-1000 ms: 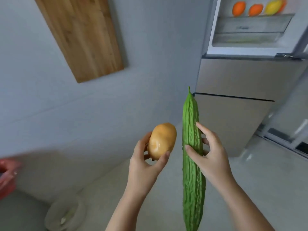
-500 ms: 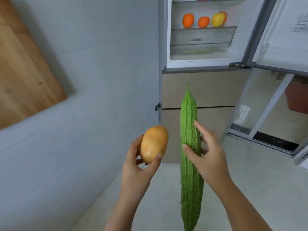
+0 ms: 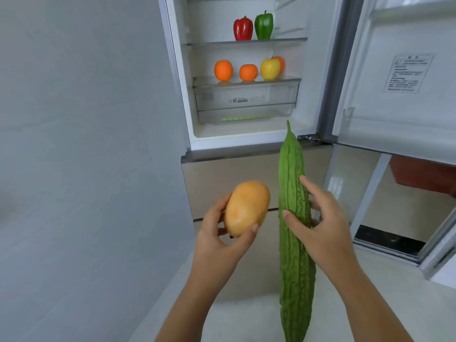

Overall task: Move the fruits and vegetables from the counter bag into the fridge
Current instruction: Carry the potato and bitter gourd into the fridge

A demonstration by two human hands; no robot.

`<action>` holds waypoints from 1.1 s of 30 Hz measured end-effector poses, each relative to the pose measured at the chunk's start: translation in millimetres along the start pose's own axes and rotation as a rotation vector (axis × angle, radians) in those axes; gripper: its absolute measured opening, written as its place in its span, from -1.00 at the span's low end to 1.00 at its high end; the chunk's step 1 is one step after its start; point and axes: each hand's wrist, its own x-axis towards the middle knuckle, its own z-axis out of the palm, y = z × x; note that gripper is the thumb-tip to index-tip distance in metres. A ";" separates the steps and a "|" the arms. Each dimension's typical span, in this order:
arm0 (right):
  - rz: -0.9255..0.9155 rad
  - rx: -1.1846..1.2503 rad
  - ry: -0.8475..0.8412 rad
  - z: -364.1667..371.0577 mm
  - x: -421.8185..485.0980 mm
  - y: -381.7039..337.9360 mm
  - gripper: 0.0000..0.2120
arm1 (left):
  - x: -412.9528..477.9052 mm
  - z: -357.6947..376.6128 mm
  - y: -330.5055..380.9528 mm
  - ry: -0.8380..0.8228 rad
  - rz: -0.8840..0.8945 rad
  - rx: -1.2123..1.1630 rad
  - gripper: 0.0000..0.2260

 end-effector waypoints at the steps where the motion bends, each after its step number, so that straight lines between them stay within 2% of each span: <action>1: -0.006 -0.001 -0.004 0.2 13.2 6.1 -0.39 | 11.8 6.1 -3.2 0.008 0.007 -0.003 -0.49; 10: 0.036 -0.006 -0.038 32.5 101.7 57.5 -0.39 | 104.1 28.5 -54.3 0.030 0.002 0.032 -0.43; 13: 0.036 -0.019 -0.008 50.1 140.5 68.2 -0.38 | 151.7 28.3 -63.8 0.004 0.052 0.015 -0.42; 17: -0.036 -0.054 0.043 75.5 208.0 62.8 -0.38 | 224.5 18.9 -62.4 -0.024 0.152 -0.025 -0.46; 22: -0.131 -0.068 0.027 108.8 302.2 42.1 -0.39 | 319.8 -10.1 -57.5 0.016 0.272 -0.034 -0.46; 26: -0.220 -0.155 0.004 111.1 357.1 28.4 -0.40 | 374.1 -19.2 -47.4 0.053 0.417 0.000 -0.45; 33: -0.352 -0.369 -0.079 100.1 440.2 3.2 -0.38 | 442.5 -22.7 -30.6 0.113 0.511 0.072 -0.44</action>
